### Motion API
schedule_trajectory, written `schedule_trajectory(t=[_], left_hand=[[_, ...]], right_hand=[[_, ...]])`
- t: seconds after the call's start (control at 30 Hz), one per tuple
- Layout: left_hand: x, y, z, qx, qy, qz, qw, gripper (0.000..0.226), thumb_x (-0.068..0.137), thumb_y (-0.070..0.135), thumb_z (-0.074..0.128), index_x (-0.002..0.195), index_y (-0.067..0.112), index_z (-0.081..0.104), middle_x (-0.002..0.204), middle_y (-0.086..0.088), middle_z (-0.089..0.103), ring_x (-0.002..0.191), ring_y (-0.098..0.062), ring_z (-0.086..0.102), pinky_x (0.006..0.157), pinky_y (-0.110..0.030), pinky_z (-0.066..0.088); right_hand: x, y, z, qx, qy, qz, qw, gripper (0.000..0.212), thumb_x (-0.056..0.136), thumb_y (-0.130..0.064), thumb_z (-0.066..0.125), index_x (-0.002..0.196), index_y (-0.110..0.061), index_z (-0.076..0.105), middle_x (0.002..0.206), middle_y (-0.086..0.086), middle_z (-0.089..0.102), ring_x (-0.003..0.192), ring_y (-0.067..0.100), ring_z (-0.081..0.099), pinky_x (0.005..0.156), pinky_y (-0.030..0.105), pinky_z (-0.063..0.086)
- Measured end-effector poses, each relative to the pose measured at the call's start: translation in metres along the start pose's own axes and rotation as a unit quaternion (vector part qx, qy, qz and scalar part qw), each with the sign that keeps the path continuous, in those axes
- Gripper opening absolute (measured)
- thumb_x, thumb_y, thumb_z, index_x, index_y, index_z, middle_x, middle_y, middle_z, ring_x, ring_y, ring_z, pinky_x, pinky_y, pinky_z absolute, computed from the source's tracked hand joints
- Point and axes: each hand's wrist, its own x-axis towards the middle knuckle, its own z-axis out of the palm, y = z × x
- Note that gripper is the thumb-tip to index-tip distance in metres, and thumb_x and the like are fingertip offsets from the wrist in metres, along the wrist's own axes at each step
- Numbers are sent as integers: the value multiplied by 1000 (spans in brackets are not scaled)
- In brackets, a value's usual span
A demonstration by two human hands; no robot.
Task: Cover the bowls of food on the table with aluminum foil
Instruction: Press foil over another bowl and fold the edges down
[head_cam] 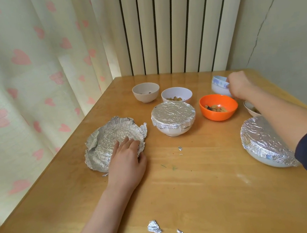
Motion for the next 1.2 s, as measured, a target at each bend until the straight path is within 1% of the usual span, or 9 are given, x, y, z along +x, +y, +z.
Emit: schedule_trajectory(t=[0.2, 0.3, 0.4, 0.5, 0.67, 0.8, 0.93, 1.07, 1.2], left_hand=[[0, -2, 0, -5, -1, -2, 1000, 39, 92, 15, 52, 130, 7, 56, 134, -8, 58, 141, -25, 37, 120, -38, 13], [0, 0, -3, -13, 7, -15, 1000, 49, 94, 17, 51, 141, 6, 45, 143, -12, 51, 142, -26, 35, 120, -37, 14], [-3, 2, -5, -11, 7, -30, 999, 51, 95, 19, 50, 144, 6, 42, 146, -14, 47, 142, -27, 34, 119, -38, 15], [-6, 2, -7, -3, 3, -51, 999, 52, 95, 20, 50, 144, 6, 41, 147, -16, 45, 141, -30, 34, 119, -39, 15], [-9, -2, -8, 25, -14, -90, 996, 65, 97, 31, 45, 151, 3, 22, 153, -17, 35, 146, -28, 23, 120, -40, 8], [-13, -3, -9, 39, -10, -86, 996, 52, 97, 31, 46, 140, 2, 41, 144, -15, 47, 142, -28, 32, 119, -40, 8], [-15, -2, -10, 48, 25, -59, 997, 30, 98, 30, 49, 111, 5, 60, 116, -13, 64, 118, -32, 54, 115, -42, 22], [-15, 1, -15, 7, 96, -69, 993, 31, 99, 31, 50, 110, 4, 61, 106, -16, 67, 102, -38, 58, 86, -41, 42], [-15, 2, -19, -70, 236, -40, 968, 31, 101, 28, 46, 110, 2, 61, 94, -18, 68, 92, -40, 60, 75, -44, 46]], right_hand=[[-13, 0, -43, 70, 88, -69, 991, 19, 87, 1, 53, 100, -7, 64, 103, 25, 63, 92, 40, 60, 77, 40, 51], [-50, -12, -64, 113, 121, -127, 978, 11, 85, 2, 57, 93, -5, 62, 86, 24, 66, 85, 38, 62, 78, 42, 51], [-112, -25, -80, 178, 142, -154, 961, 12, 88, 1, 54, 89, -8, 61, 78, 19, 63, 67, 30, 65, 74, 32, 51], [-178, -33, -91, 223, 134, -185, 948, 14, 91, 0, 51, 86, -12, 58, 75, 11, 60, 56, 17, 63, 66, 23, 49], [-252, -37, -71, 202, 85, -264, 939, 22, 86, 6, 54, 87, -16, 54, 80, -4, 50, 67, 27, 60, 63, 45, 53], [-285, -40, -42, 178, 43, -298, 937, 43, 79, 10, 53, 88, -31, 42, 88, -1, 52, 69, 33, 60, 60, 48, 52], [-303, -50, -29, 99, 68, -300, 946, 35, 70, 12, 64, 89, -16, 54, 90, 3, 58, 60, 32, 60, 46, 32, 46], [-310, -56, -29, 41, 161, -334, 928, 49, 40, 10, 82, 76, -15, 59, 74, 0, 61, 44, 22, 54, 34, 23, 25], [-310, -54, -24, 55, 192, -347, 916, 53, 41, 10, 83, 84, -16, 66, 82, -1, 65, 51, 19, 58, 35, 23, 31]])
